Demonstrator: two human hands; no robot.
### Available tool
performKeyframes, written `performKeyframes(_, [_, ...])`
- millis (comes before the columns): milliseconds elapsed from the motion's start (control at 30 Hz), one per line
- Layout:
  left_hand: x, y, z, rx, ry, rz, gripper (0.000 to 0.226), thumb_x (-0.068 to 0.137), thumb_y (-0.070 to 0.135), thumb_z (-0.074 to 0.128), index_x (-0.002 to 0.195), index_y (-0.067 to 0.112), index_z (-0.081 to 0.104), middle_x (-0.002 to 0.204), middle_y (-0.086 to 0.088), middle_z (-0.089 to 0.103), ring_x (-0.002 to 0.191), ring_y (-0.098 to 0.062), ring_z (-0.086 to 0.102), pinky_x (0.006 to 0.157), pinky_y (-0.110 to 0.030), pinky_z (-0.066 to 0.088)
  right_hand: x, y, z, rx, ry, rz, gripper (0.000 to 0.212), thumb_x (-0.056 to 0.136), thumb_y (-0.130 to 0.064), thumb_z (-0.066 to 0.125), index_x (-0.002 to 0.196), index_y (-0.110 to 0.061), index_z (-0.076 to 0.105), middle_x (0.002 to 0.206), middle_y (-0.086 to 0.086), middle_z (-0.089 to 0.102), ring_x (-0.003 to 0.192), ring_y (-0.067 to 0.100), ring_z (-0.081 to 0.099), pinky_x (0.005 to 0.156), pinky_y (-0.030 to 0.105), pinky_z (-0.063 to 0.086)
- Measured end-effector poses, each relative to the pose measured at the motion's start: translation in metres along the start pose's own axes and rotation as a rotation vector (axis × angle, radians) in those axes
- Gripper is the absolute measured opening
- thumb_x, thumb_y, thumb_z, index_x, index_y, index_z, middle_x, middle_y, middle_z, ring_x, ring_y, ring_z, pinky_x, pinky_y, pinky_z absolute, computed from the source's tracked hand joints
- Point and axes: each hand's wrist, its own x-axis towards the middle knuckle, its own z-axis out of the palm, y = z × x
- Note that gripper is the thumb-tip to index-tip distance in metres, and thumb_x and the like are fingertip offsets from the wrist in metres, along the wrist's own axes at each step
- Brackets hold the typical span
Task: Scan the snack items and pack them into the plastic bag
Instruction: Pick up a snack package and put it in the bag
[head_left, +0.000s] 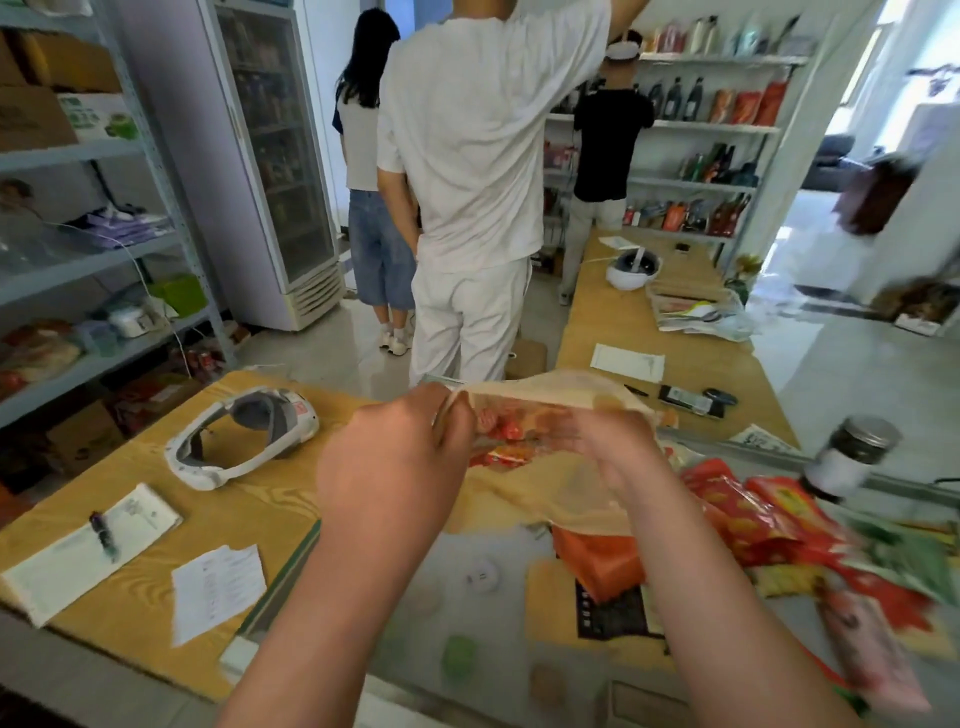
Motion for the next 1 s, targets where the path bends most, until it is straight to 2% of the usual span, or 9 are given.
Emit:
performKeyframes(67, [-0.006,0.013,0.003,0.069,-0.061,-0.001,0.033,0.091,0.044,0.047,0.073,0.019,0.058,0.067,-0.005,0.062,0.068,-0.031,0.061,0.050,-0.028,0.037,-0.024,-0.025,-0.021,-0.038,0.106,-0.181,0.014,0.094,-0.013,0.050,0.104,-0.016,0.060,0.093,0.002,0.070,0.076,0.018,0.071,0.071,0.035,0.058])
performKeyframes(167, [-0.019,0.037,0.011,0.070,-0.114,0.039,0.025,0.089,0.049,0.053,0.097,0.030,0.067,0.094,0.000,0.066,0.091,-0.027,0.060,0.063,-0.030,0.041,-0.057,-0.041,-0.064,-0.113,0.175,-0.370,0.022,0.096,-0.018,0.049,0.107,-0.033,0.059,0.102,-0.007,0.068,0.084,0.010,0.069,0.076,0.033,0.057])
performKeyframes(233, [-0.030,0.053,0.021,0.036,-0.145,0.075,0.035,0.084,0.052,0.058,0.115,0.035,0.059,0.106,0.000,0.064,0.100,-0.027,0.059,0.073,-0.033,0.045,-0.069,-0.032,-0.092,-0.174,0.207,-0.402,0.022,0.095,-0.020,0.049,0.104,-0.036,0.061,0.102,-0.009,0.068,0.086,0.010,0.068,0.081,0.036,0.057])
performKeyframes(333, [-0.051,0.075,0.041,0.026,-0.169,0.119,0.048,0.080,0.048,0.065,0.122,0.031,0.051,0.106,-0.002,0.065,0.099,-0.031,0.060,0.078,-0.037,0.048,-0.088,-0.021,-0.128,-0.251,0.275,-0.401,0.023,0.095,-0.018,0.049,0.097,-0.037,0.062,0.101,-0.010,0.068,0.087,0.011,0.067,0.081,0.040,0.057])
performKeyframes(433, [-0.073,0.096,0.058,-0.004,-0.178,0.166,0.048,0.081,0.043,0.066,0.124,0.029,0.051,0.099,-0.003,0.064,0.097,-0.031,0.058,0.077,-0.041,0.051,-0.102,0.005,-0.161,-0.344,0.269,-0.330,0.020,0.094,-0.018,0.051,0.102,-0.032,0.063,0.102,-0.008,0.067,0.088,0.009,0.065,0.079,0.034,0.056])
performKeyframes(567, [-0.094,0.118,0.079,-0.074,-0.259,0.158,0.033,0.088,0.043,0.059,0.119,0.032,0.055,0.090,0.005,0.067,0.086,-0.023,0.063,0.068,-0.035,0.051,-0.119,0.037,-0.189,-0.532,0.186,-0.233,0.019,0.088,-0.027,0.063,0.105,-0.032,0.063,0.098,-0.014,0.064,0.092,0.003,0.061,0.076,0.025,0.048])
performKeyframes(733, [-0.099,0.122,0.101,-0.030,-0.360,0.147,0.023,0.090,0.045,0.055,0.110,0.035,0.061,0.085,0.006,0.069,0.081,-0.018,0.065,0.059,-0.027,0.042,-0.140,0.068,-0.193,-0.914,-0.087,-0.011,0.054,0.076,-0.040,0.074,0.125,-0.031,0.053,0.116,-0.011,0.058,0.109,0.010,0.055,0.090,0.032,0.047])
performKeyframes(833, [-0.096,0.122,0.103,-0.067,-0.339,0.147,0.017,0.090,0.042,0.056,0.103,0.032,0.063,0.082,0.005,0.070,0.078,-0.019,0.065,0.059,-0.028,0.047,-0.149,0.077,-0.183,-1.141,-0.063,-0.059,0.057,0.076,-0.040,0.072,0.128,-0.030,0.051,0.121,-0.005,0.056,0.112,0.015,0.053,0.091,0.032,0.046])
performKeyframes(1000, [-0.101,0.127,0.109,-0.127,-0.513,0.163,0.019,0.094,0.046,0.049,0.100,0.034,0.062,0.078,0.012,0.062,0.074,-0.012,0.057,0.061,-0.026,0.041,-0.157,0.083,-0.183,-1.018,0.044,-0.035,0.053,0.076,-0.031,0.074,0.126,-0.031,0.057,0.119,-0.006,0.060,0.102,0.009,0.056,0.084,0.023,0.046])
